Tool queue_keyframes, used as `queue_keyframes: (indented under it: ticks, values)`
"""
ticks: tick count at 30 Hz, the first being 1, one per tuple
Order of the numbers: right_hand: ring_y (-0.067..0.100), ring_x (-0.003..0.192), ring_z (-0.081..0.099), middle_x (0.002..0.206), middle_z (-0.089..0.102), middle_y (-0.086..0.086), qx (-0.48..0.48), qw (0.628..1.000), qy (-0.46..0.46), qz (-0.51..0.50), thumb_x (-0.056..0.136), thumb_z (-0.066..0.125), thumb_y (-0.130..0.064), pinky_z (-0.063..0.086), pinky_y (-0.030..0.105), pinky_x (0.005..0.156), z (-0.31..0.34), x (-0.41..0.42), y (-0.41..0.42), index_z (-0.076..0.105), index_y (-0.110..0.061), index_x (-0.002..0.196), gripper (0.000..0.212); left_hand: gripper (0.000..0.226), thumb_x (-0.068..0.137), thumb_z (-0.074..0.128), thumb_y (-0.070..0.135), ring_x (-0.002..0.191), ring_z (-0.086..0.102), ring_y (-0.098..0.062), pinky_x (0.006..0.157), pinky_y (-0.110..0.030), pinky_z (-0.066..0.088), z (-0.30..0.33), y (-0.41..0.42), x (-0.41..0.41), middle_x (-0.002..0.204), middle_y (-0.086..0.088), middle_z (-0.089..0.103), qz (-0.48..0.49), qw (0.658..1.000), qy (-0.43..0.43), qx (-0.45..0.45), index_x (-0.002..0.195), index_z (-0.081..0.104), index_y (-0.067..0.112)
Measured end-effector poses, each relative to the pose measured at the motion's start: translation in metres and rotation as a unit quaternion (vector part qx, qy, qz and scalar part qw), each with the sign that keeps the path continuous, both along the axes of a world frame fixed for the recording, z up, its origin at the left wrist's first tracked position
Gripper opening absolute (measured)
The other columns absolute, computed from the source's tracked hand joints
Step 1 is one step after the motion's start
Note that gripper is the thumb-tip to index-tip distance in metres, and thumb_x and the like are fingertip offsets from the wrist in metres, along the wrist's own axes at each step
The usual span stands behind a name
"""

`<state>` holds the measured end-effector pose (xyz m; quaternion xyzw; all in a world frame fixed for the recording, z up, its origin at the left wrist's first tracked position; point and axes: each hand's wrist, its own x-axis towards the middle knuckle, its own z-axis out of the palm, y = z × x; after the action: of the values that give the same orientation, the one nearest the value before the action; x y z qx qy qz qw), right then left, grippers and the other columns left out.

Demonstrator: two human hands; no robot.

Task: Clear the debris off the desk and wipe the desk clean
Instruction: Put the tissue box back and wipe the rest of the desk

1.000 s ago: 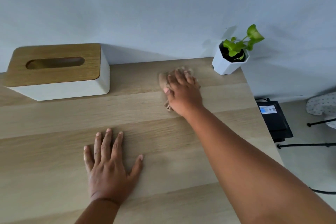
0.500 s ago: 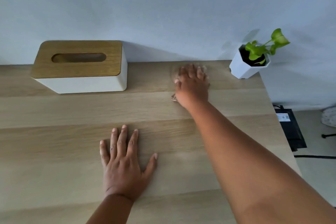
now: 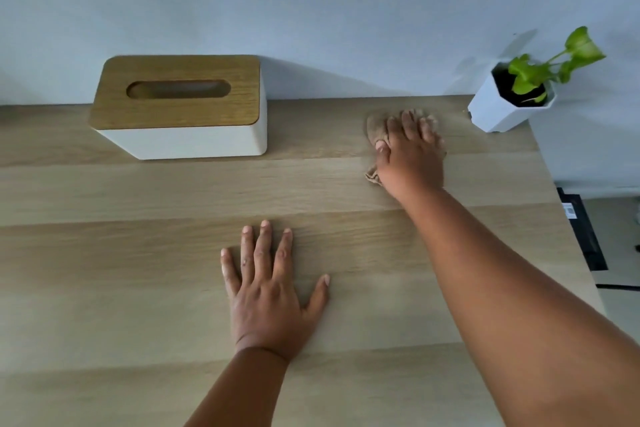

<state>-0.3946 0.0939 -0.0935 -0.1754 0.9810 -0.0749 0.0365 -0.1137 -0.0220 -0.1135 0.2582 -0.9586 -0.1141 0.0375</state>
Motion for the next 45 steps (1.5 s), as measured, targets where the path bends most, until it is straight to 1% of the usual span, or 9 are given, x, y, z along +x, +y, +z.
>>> queue_keyframes:
  ticks: [2, 5, 9, 14, 21, 30, 36, 41, 45]
  values:
    - [0.035, 0.155, 0.016, 0.169, 0.024, 0.002, -0.009, 1.000, -0.015, -0.005, 0.101, 0.041, -0.041, 0.015, 0.055, 0.124, 0.001, 0.002, -0.042, 0.038, -0.024, 0.155, 0.057, 0.088, 0.083, 0.049, 0.074, 0.158, 0.010, -0.029, 0.123, -0.063, 0.011, 0.000, 0.000, 0.000, 0.166, -0.009, 0.029, 0.002, 1.000, -0.001, -0.001, 0.153, 0.044, 0.020]
    - [0.035, 0.155, 0.018, 0.169, 0.023, 0.001, 0.019, 0.989, -0.021, 0.142, 0.101, 0.041, -0.042, 0.018, 0.056, 0.123, 0.002, 0.018, -0.074, 0.036, -0.025, 0.156, 0.058, 0.088, 0.083, 0.049, 0.074, 0.158, 0.010, -0.029, 0.123, -0.063, 0.011, 0.001, 0.000, -0.001, 0.167, -0.009, 0.028, 0.001, 1.000, -0.005, 0.000, 0.153, 0.043, 0.020]
    - [0.027, 0.156, 0.022, 0.168, 0.028, -0.001, 0.031, 0.951, -0.020, 0.306, 0.104, 0.047, -0.041, 0.020, 0.050, 0.124, 0.005, 0.016, -0.017, 0.040, -0.024, 0.157, 0.056, 0.088, 0.083, 0.051, 0.074, 0.158, 0.011, -0.030, 0.122, -0.064, 0.012, 0.000, 0.000, 0.000, 0.167, -0.009, 0.028, -0.001, 1.000, 0.001, 0.001, 0.152, 0.044, 0.020]
    - [0.030, 0.154, 0.027, 0.165, 0.035, 0.009, -0.008, 0.981, 0.025, 0.194, 0.102, 0.043, -0.033, 0.021, 0.049, 0.126, 0.002, -0.006, 0.042, 0.045, -0.010, 0.153, 0.056, 0.087, 0.083, 0.051, 0.070, 0.158, 0.010, -0.031, 0.122, -0.065, 0.010, 0.000, 0.000, -0.001, 0.167, -0.010, 0.028, -0.004, 1.000, 0.011, 0.006, 0.153, 0.044, 0.019]
    - [0.037, 0.152, 0.025, 0.165, 0.034, 0.004, 0.000, 1.000, 0.025, -0.017, 0.100, 0.041, -0.038, 0.021, 0.054, 0.122, -0.007, -0.005, -0.044, 0.044, -0.021, 0.152, 0.054, 0.086, 0.079, 0.055, 0.061, 0.158, 0.008, -0.033, 0.121, -0.066, 0.012, 0.000, -0.001, 0.000, 0.167, -0.012, 0.027, -0.007, 1.000, 0.014, 0.019, 0.152, 0.045, 0.017]
    - [0.037, 0.152, 0.026, 0.166, 0.033, 0.003, -0.003, 0.993, 0.001, 0.116, 0.098, 0.041, -0.041, 0.020, 0.056, 0.123, -0.006, 0.038, -0.106, 0.042, -0.025, 0.154, 0.058, 0.088, 0.078, 0.055, 0.060, 0.158, 0.005, -0.032, 0.122, -0.066, 0.010, -0.001, -0.002, 0.000, 0.168, -0.011, 0.024, -0.009, 1.000, 0.001, 0.022, 0.154, 0.041, 0.018]
    - [0.031, 0.156, 0.018, 0.169, 0.027, 0.002, 0.018, 0.973, -0.011, 0.231, 0.100, 0.037, -0.046, 0.015, 0.054, 0.126, -0.005, 0.079, -0.063, 0.039, -0.022, 0.157, 0.061, 0.085, 0.081, 0.050, 0.062, 0.158, 0.004, -0.030, 0.123, -0.065, 0.008, 0.001, -0.003, 0.001, 0.168, -0.010, 0.024, -0.011, 1.000, -0.016, 0.012, 0.154, 0.041, 0.019]
    - [0.028, 0.159, 0.011, 0.170, 0.024, 0.004, 0.020, 0.970, -0.016, 0.243, 0.103, 0.031, -0.045, 0.013, 0.053, 0.127, -0.005, 0.110, -0.015, 0.036, -0.017, 0.158, 0.062, 0.085, 0.081, 0.047, 0.063, 0.158, 0.005, -0.029, 0.124, -0.062, 0.005, 0.003, -0.003, 0.001, 0.168, -0.010, 0.024, -0.011, 1.000, -0.018, 0.018, 0.154, 0.040, 0.020]
    - [0.029, 0.158, 0.016, 0.168, 0.029, 0.004, 0.012, 0.970, -0.008, 0.244, 0.103, 0.037, -0.044, 0.017, 0.053, 0.126, -0.005, 0.131, 0.029, 0.040, -0.016, 0.156, 0.060, 0.086, 0.081, 0.044, 0.064, 0.158, 0.006, -0.028, 0.125, -0.060, 0.003, 0.006, -0.002, 0.001, 0.167, -0.010, 0.024, -0.006, 1.000, -0.010, 0.023, 0.154, 0.039, 0.020]
